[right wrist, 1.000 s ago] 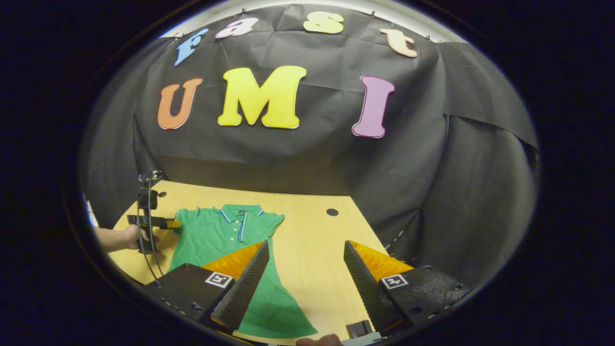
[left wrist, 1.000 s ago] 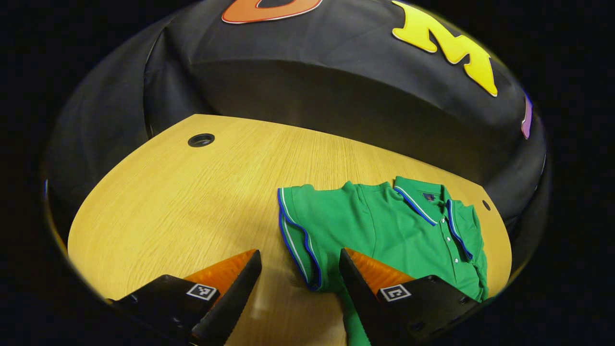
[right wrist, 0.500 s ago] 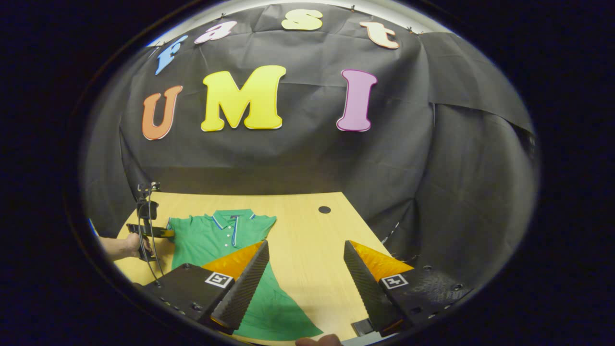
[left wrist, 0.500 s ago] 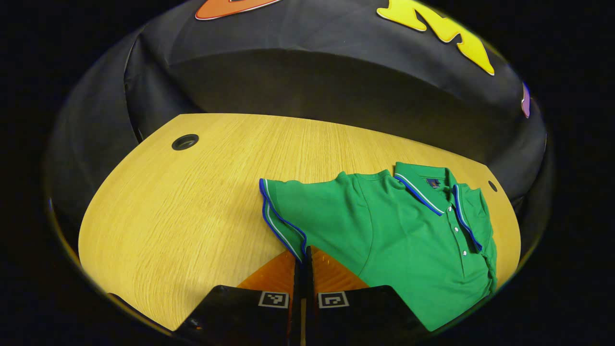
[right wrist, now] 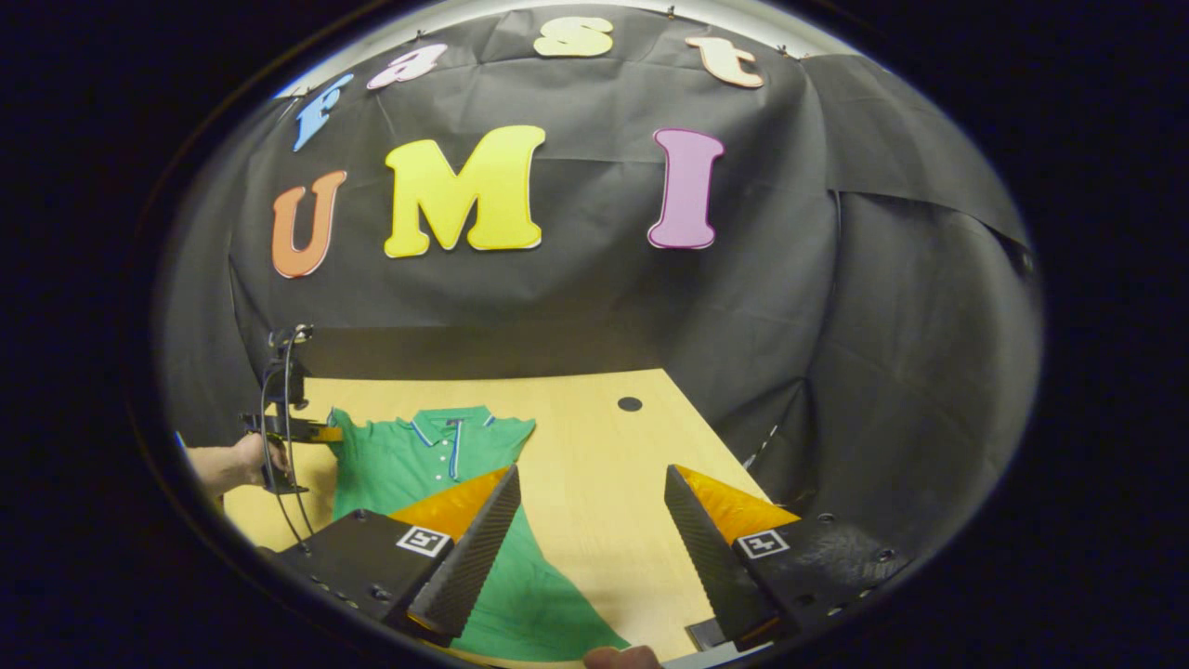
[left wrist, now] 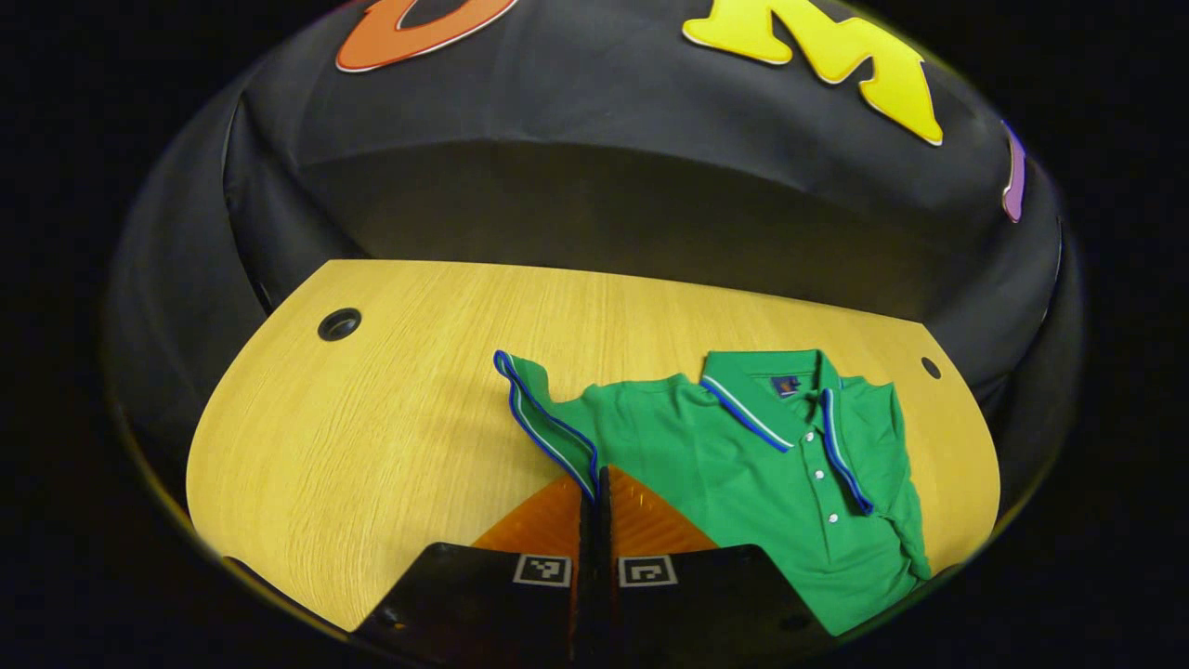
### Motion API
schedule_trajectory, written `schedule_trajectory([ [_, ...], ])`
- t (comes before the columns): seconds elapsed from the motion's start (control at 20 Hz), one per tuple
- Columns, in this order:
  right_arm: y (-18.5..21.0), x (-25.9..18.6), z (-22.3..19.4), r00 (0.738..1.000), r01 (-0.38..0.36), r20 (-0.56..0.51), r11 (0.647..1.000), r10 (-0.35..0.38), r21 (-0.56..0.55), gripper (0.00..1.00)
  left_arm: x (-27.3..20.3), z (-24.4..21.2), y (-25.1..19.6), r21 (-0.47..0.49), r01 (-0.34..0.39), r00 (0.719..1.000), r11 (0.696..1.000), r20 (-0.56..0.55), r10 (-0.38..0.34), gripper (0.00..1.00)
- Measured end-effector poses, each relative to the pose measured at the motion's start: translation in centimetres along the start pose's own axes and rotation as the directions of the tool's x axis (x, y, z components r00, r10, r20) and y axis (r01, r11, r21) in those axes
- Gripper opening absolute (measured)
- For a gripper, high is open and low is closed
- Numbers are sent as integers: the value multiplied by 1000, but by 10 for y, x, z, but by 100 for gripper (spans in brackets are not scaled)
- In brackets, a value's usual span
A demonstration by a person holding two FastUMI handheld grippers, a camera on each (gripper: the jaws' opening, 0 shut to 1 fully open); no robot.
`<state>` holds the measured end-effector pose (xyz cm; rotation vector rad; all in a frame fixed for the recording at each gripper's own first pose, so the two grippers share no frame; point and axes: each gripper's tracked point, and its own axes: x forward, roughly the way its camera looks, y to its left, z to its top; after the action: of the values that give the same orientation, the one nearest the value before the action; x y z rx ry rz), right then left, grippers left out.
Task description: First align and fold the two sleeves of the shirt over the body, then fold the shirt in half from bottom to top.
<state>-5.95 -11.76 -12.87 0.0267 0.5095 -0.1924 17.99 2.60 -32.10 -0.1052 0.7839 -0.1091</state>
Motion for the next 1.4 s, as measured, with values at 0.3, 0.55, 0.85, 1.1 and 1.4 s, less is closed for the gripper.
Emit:
schedule_trajectory([
  [0.3,-12,-1,7,1000,6,-13,1000,-6,-6,96,4,18,-76,29,94,996,995,7,-94,6],
  [0.55,-22,-4,9,1000,20,-3,1000,-20,-6,96,12,7,-121,41,131,991,991,-44,-129,6],
  [0.85,-30,0,7,1000,20,-10,1000,-20,17,96,23,-9,-147,49,120,988,992,-104,-114,16],
  [1.1,-16,-1,13,1000,-18,5,1000,18,-9,96,1,2,-152,14,133,990,991,-47,-132,64],
  [1.4,16,3,18,994,-104,22,994,105,-46,96,-58,28,-127,48,85,990,995,107,-89,100],
])
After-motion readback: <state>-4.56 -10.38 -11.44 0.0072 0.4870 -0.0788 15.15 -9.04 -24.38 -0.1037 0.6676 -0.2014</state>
